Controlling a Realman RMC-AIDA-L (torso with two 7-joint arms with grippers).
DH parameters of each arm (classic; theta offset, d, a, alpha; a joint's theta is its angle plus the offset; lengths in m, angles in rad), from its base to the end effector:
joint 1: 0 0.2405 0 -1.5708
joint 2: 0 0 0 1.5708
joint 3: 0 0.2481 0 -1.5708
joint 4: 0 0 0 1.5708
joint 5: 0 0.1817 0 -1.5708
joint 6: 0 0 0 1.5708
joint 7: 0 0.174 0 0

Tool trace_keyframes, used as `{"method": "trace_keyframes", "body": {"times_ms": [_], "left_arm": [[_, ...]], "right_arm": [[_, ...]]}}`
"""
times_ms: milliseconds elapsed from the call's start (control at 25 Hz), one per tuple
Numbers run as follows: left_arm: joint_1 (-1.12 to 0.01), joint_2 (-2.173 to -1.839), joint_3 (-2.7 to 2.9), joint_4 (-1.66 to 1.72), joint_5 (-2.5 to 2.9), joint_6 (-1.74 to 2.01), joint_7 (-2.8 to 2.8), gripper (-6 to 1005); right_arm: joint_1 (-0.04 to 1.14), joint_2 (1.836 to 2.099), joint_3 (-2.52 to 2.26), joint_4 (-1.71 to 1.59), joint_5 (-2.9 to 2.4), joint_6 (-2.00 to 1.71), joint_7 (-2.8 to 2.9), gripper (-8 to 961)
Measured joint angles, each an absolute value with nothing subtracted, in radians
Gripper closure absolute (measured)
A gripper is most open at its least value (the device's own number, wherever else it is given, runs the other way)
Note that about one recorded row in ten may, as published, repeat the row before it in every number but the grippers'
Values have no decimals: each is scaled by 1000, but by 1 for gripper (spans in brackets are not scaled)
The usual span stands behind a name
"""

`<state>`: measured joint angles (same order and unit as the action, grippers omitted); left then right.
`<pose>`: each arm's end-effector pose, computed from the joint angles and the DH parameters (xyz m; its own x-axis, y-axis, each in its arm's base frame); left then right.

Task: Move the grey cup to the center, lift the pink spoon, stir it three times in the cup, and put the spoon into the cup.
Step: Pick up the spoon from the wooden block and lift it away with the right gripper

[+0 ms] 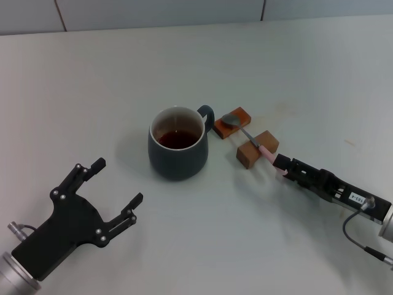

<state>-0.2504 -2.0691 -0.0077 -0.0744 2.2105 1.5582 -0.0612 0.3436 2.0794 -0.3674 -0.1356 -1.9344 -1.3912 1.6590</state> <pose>-0.2720 0.2146 -0.0641 0.8020 -0.1579 0.5761 0.3266 -0.6916 -0.6442 0.2978 0.2531 -0.0629 -0.0922 -0.7280 -0.6793 -0.9303 -0.1803 0.3195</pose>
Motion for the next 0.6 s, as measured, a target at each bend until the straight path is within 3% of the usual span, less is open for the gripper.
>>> {"method": "trace_keyframes", "body": {"times_ms": [600], "left_arm": [[-240,-2069,-8,-72,2211,1582,-60,141]], "right_arm": [[389,2082,-367,-119,-1935,-1345,1650,143]]}}
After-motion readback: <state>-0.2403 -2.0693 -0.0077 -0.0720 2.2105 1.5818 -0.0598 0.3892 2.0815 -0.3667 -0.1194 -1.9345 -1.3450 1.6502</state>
